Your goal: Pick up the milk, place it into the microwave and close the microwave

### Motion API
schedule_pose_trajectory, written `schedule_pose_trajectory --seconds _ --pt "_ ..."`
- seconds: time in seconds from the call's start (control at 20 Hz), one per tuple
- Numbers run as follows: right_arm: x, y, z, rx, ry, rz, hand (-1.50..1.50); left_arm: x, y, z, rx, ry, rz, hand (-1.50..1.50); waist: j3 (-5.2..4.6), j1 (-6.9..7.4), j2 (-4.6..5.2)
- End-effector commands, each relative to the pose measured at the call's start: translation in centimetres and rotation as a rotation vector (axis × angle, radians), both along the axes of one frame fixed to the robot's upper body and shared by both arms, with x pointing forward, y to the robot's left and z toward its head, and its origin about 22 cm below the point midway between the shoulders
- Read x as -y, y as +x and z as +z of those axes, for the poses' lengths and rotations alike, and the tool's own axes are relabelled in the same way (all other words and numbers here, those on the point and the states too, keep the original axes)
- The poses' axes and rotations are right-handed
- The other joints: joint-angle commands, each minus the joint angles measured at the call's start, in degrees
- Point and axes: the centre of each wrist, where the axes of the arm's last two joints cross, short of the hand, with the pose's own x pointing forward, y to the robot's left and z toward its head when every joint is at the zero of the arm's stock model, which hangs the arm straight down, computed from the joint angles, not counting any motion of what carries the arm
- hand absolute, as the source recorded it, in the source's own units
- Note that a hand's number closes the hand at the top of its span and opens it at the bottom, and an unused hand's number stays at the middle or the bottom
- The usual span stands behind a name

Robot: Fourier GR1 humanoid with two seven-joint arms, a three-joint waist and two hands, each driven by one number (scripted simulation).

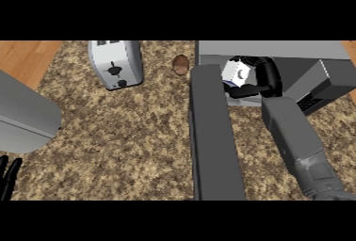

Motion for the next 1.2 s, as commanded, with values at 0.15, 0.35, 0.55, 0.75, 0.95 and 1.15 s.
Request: schedule_pose_trajectory --seconds 0.15,0.35,0.55,0.75,0.95,1.15 --pt "-0.9 1.8 1.4 0.030 -0.085 -0.068 1.50 -0.4 1.6 -0.3 0.005 -0.003 -0.055 -1.50 0.04 1.85 1.09" --pt "-1.7 2.8 3.3 0.072 -0.141 -0.106 1.50 0.9 1.8 0.0 0.035 -0.005 -0.087 -1.50 0.07 3.33 1.68" --pt "-0.7 3.2 4.0 0.067 -0.162 -0.154 1.50 0.7 1.6 0.1 0.038 0.000 -0.107 -1.50 0.10 4.49 1.96" --pt "-0.1 3.4 4.5 0.040 -0.134 -0.232 1.50 0.7 2.8 0.5 0.040 0.023 -0.084 -1.50 0.16 4.31 2.48" --pt "0.0 3.4 4.4 0.018 -0.131 -0.435 1.50 0.9 2.2 0.7 0.032 0.038 -0.097 -1.50 0.16 6.03 2.88" --pt "0.6 3.6 5.0 0.104 -0.255 -0.494 1.50 1.0 3.1 1.0 0.046 0.079 -0.104 -1.50 0.12 6.69 3.63"
